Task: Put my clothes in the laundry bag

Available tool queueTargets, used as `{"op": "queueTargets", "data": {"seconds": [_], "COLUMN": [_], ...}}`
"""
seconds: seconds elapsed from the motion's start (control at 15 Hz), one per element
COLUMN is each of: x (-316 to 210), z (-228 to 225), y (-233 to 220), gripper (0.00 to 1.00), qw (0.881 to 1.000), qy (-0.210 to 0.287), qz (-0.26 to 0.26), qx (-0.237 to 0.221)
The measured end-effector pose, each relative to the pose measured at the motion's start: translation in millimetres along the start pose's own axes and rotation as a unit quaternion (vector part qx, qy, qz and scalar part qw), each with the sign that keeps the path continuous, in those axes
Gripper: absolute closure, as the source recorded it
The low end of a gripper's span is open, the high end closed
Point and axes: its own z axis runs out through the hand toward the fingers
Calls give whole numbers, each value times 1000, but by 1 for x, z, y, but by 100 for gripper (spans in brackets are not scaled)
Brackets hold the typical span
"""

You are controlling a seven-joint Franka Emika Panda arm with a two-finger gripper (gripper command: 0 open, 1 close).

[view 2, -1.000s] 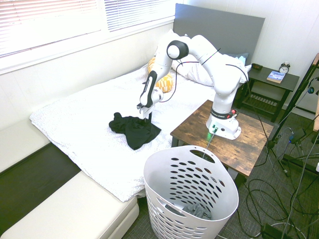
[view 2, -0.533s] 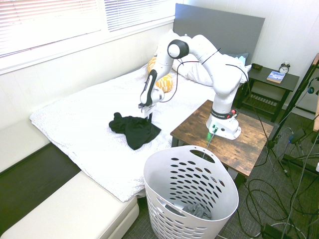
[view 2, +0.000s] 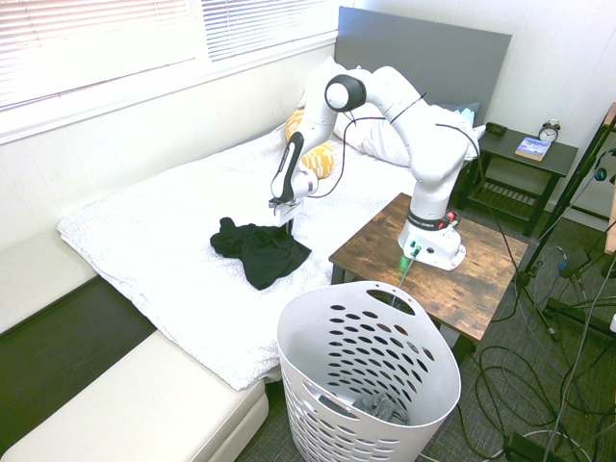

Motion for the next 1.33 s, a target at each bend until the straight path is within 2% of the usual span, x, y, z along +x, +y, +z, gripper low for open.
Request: {"op": "queueTargets", "data": {"seconds": [0.27, 0.53, 1.0, 1.2, 1.33], "x": [-9, -27, -100, -165, -234], "z": [-12, -59, -265, -362, -433], "y": [-3, -15, -118, -140, -151], "gripper": [100, 100, 100, 100, 100], "qw": [1000, 1000, 994, 989, 985], "qy": [-2, 12, 62, 72, 79], "qz": [-1, -11, -85, -124, -146], "qx": [3, 6, -5, -26, -40]}}
